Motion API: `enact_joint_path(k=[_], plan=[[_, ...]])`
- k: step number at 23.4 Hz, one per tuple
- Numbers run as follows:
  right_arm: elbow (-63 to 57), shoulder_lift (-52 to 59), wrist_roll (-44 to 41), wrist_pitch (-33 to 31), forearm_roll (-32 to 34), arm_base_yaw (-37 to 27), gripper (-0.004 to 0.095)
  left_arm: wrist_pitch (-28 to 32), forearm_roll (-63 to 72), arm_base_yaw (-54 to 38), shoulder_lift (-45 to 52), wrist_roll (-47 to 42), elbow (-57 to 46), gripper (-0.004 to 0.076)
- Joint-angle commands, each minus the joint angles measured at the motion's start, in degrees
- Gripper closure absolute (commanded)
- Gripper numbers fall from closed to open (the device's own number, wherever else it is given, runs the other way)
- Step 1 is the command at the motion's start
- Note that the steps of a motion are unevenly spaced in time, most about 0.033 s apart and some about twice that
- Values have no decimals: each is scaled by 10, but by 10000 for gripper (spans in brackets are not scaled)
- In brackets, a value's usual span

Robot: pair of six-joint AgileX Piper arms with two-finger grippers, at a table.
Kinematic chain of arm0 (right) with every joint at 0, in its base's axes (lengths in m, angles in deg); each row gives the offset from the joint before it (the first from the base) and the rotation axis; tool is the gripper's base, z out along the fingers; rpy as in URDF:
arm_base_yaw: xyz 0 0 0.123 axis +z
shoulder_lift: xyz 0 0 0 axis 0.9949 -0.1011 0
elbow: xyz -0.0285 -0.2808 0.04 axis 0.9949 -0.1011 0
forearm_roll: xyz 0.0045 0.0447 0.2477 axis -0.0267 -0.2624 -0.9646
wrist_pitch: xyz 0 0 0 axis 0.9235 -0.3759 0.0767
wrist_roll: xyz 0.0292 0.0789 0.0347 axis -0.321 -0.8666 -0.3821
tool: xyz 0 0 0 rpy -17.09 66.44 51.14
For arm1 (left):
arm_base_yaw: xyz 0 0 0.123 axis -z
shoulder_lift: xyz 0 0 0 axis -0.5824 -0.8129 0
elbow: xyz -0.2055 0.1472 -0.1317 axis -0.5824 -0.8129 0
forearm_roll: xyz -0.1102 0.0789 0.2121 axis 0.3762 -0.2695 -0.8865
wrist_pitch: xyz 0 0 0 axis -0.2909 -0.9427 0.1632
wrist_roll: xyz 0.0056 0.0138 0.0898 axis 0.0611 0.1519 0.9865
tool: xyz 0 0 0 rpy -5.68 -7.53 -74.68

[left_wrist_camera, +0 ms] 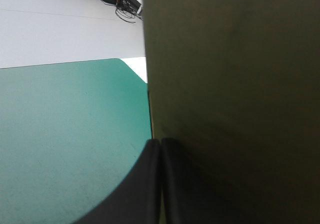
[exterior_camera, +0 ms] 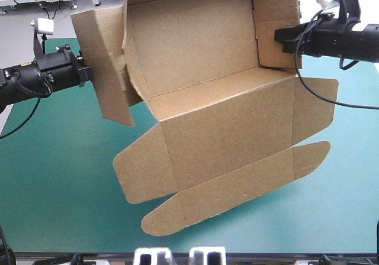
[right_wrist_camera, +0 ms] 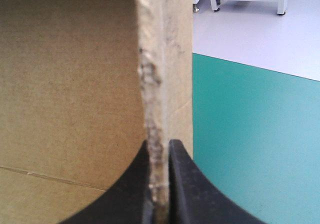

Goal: Fold the box

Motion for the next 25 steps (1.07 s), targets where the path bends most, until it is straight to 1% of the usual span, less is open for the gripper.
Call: enact_joint_path(k=[1, 4, 11, 19, 21, 22, 25], plan=[[15, 11, -17, 52, -5, 31, 931, -1, 47, 23, 17, -3, 18, 734], [15, 5, -17, 63, -6, 41, 931, 0, 47, 34, 17, -3, 18, 734], [15, -13, -20, 63, -12, 41, 931, 4, 50, 55, 17, -3, 18, 734], [15, -32, -24, 64, -6, 41, 931, 45, 41, 95, 17, -10, 18, 733], [15, -36, -24, 64, -2, 41, 931, 44, 33, 98, 17, -10, 18, 733], [15, -37, -24, 66, -1, 41, 931, 43, 33, 98, 17, -10, 18, 729], [15, -44, -30, 71, 16, 41, 931, 26, 33, 98, 16, -10, 18, 652]])
